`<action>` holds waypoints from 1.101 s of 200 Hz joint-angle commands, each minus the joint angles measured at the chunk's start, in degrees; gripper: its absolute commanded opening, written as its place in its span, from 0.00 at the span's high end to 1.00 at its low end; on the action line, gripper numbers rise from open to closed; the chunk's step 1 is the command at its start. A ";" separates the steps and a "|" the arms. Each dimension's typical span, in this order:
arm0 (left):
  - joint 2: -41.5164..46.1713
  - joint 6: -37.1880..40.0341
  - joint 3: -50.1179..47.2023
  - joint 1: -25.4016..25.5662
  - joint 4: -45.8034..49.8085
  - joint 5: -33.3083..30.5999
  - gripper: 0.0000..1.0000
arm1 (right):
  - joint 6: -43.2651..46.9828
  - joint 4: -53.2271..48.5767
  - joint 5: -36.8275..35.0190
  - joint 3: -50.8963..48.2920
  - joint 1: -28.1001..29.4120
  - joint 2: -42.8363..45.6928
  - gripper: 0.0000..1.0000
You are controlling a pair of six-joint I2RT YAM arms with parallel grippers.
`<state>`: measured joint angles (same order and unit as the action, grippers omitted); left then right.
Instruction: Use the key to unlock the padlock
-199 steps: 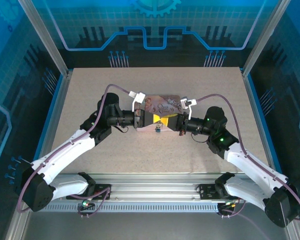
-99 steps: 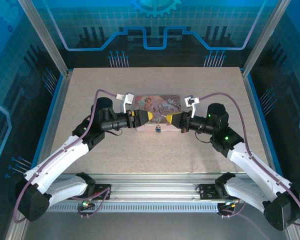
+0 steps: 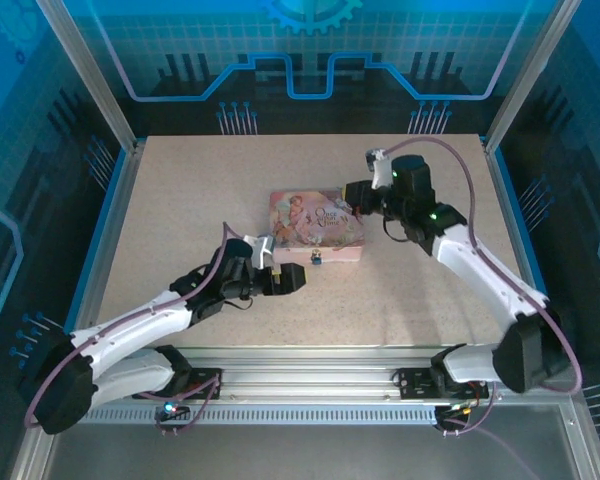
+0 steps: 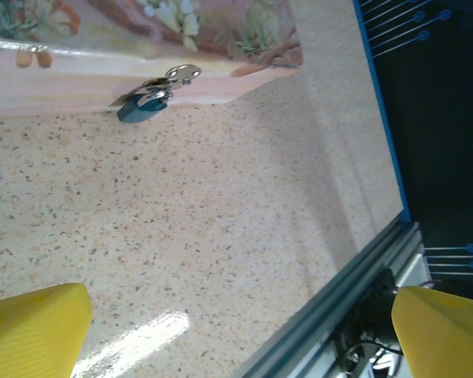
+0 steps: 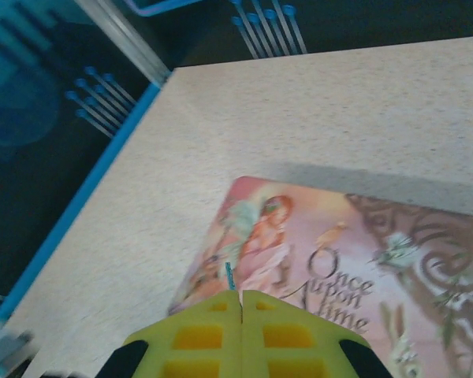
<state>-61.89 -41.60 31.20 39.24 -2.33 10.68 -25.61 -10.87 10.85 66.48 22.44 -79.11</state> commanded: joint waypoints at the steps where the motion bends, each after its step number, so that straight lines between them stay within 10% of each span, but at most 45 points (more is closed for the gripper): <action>1: -1.65 0.27 -2.22 1.28 -8.65 -6.65 0.01 | 2.38 -2.70 -4.22 6.52 -0.78 -6.34 1.00; 116: -29.57 10.73 -2.24 7.16 -45.84 -18.97 0.01 | 3.37 -9.51 -9.30 31.96 -4.17 -35.33 1.00; 220: -45.86 15.34 3.51 8.16 -57.62 -20.05 0.01 | 4.61 -12.14 -8.26 39.87 -5.57 -45.84 1.00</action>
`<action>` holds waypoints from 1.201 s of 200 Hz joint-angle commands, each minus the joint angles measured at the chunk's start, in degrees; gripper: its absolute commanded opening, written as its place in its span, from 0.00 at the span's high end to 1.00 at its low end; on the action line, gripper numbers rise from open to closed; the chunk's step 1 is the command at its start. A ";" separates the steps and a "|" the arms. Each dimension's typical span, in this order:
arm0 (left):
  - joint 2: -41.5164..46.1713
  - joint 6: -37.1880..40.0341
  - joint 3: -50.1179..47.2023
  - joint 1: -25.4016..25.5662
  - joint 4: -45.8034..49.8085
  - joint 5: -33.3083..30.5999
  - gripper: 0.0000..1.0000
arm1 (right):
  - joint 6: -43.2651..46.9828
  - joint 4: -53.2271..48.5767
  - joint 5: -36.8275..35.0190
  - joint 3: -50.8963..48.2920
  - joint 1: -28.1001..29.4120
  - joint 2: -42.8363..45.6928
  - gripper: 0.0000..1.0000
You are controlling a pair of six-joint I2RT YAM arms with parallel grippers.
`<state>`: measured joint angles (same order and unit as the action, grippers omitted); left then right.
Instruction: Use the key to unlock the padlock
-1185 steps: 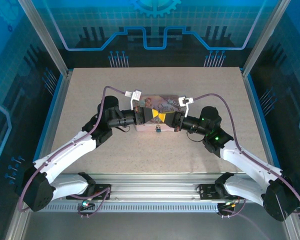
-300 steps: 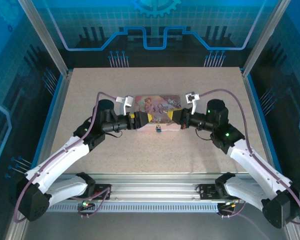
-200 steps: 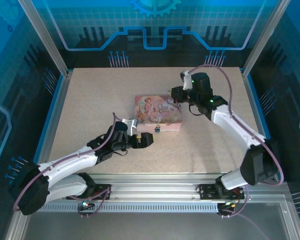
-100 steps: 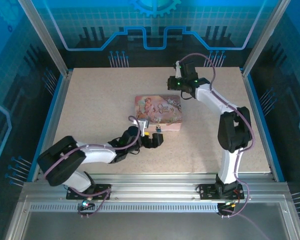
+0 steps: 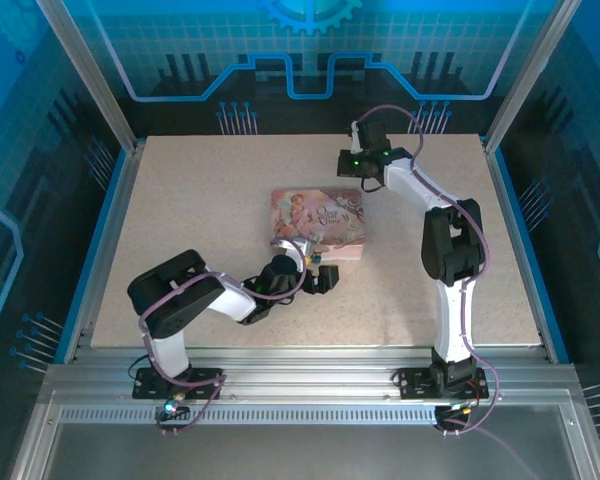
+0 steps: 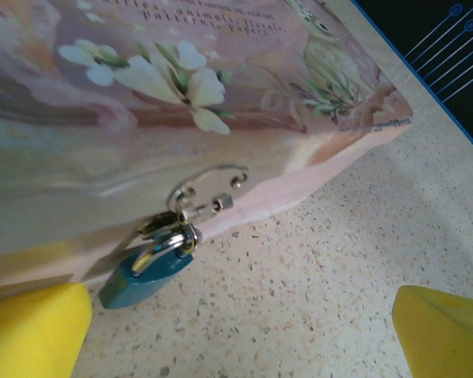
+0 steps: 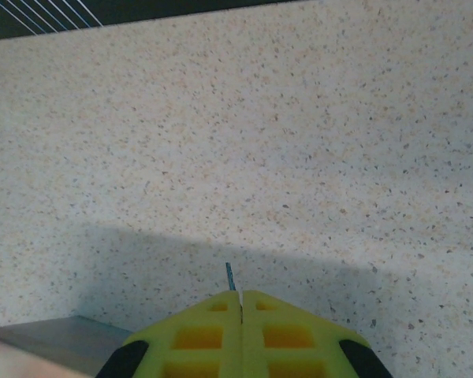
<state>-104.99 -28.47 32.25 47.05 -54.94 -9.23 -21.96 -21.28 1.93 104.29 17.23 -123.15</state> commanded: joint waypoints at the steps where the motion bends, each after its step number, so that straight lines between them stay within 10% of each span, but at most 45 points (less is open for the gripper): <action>1: -2.85 2.20 2.55 0.34 -5.05 -0.07 0.01 | 0.96 -1.74 0.72 2.06 -0.36 -1.86 1.00; 173: -11.45 -7.40 3.26 -6.42 -25.13 20.83 0.25 | 0.09 1.11 2.70 -6.34 1.43 -1.72 1.00; 240: -10.81 -9.92 1.91 -6.38 -24.74 16.56 0.31 | 0.34 1.30 2.37 -7.46 1.68 -0.70 1.00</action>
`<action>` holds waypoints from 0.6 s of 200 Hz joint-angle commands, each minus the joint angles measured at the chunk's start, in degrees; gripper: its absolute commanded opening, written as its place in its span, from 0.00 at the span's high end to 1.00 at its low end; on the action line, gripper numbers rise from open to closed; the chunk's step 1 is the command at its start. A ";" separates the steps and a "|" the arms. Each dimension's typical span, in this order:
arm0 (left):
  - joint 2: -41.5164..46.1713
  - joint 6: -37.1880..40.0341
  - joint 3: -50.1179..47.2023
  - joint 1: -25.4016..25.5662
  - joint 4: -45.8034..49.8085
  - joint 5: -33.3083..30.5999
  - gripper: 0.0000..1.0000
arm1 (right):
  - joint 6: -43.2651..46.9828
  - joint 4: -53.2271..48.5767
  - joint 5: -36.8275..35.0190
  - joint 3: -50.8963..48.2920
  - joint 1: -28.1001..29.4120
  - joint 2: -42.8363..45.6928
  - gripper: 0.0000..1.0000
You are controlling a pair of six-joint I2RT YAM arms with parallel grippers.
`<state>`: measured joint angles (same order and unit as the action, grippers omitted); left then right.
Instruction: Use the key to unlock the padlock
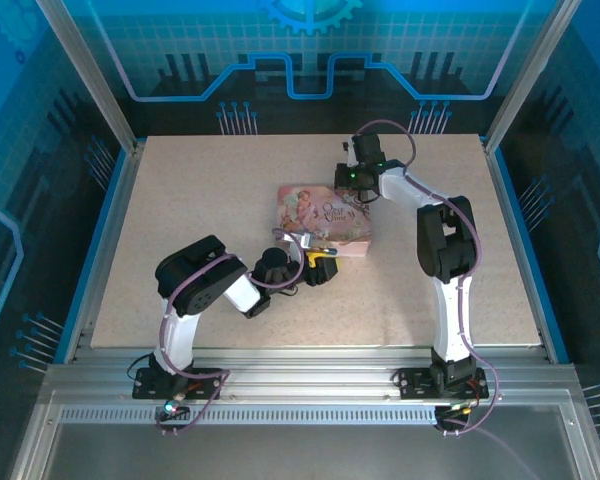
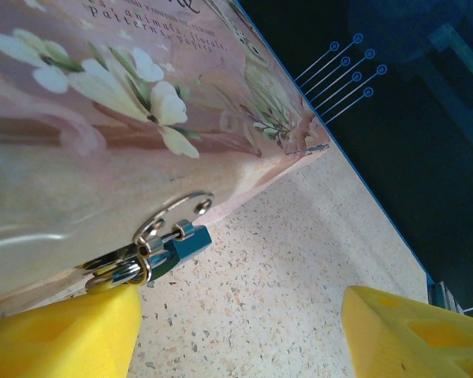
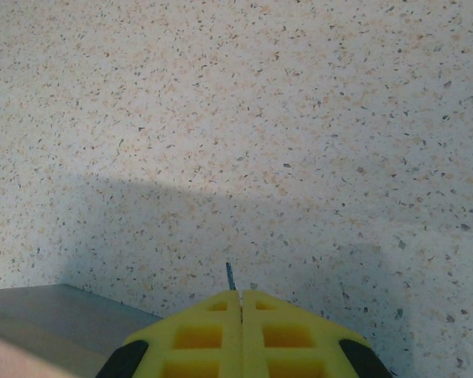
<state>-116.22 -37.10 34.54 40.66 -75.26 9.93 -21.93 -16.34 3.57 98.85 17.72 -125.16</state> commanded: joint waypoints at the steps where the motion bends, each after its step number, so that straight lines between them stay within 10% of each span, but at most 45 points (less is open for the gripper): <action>1: 0.41 -1.29 -0.41 0.06 -4.39 -2.84 0.30 | 0.36 -3.62 0.73 -2.05 1.24 1.32 1.00; 66: 6.08 2.82 0.46 4.04 10.32 -20.36 0.20 | 0.51 -3.35 0.65 -2.76 1.42 2.80 1.00; 120: 3.21 1.97 3.11 4.05 10.18 -14.97 0.20 | 0.21 -2.35 1.22 -4.00 1.46 3.61 1.00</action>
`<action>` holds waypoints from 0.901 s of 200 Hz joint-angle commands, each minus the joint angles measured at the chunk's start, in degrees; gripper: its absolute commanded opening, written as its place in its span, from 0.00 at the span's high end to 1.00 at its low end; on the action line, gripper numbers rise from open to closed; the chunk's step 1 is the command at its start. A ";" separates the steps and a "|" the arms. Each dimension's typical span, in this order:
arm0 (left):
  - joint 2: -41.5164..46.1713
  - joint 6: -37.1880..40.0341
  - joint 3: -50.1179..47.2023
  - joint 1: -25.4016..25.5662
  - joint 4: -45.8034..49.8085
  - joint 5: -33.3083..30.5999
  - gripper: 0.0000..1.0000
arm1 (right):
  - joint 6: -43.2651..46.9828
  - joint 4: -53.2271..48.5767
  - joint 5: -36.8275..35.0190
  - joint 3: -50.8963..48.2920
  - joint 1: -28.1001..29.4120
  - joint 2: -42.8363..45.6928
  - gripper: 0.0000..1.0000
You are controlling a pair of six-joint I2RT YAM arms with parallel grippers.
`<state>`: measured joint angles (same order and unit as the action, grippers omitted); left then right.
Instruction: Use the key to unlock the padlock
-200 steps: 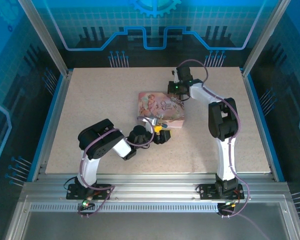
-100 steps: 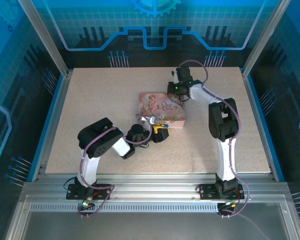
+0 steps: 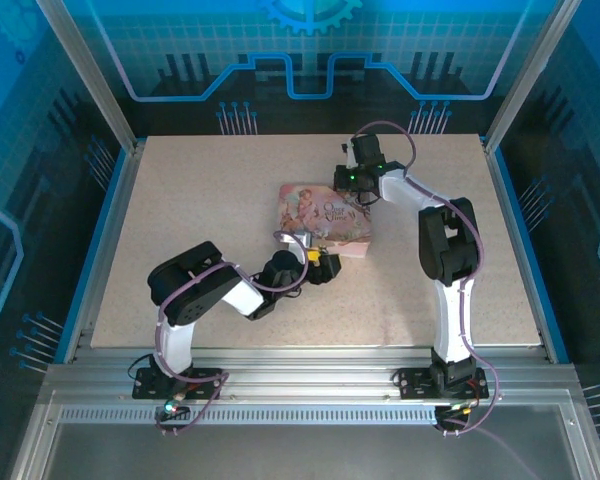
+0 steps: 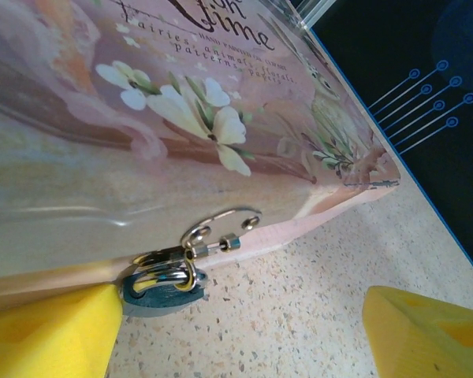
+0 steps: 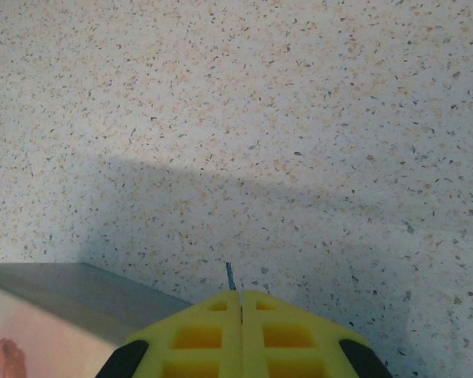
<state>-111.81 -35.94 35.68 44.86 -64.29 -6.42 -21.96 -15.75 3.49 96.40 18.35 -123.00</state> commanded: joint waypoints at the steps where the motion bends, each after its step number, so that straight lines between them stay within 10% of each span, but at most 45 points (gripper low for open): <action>1: -1.25 0.84 2.00 -0.14 -0.99 1.61 0.20 | 0.24 -2.96 1.28 -1.56 0.77 1.45 1.00; 46: -2.36 0.73 1.94 -0.14 -4.44 8.04 0.36 | 0.60 -3.15 1.19 -1.57 0.79 1.84 1.00; 180: -6.87 -4.59 4.39 0.29 -8.70 9.93 0.30 | 0.11 -2.54 1.35 -2.62 0.96 2.77 1.00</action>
<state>-116.75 -38.17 38.30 44.93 -69.93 2.24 -21.98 -15.79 3.55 94.80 18.37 -121.62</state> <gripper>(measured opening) 0.697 0.065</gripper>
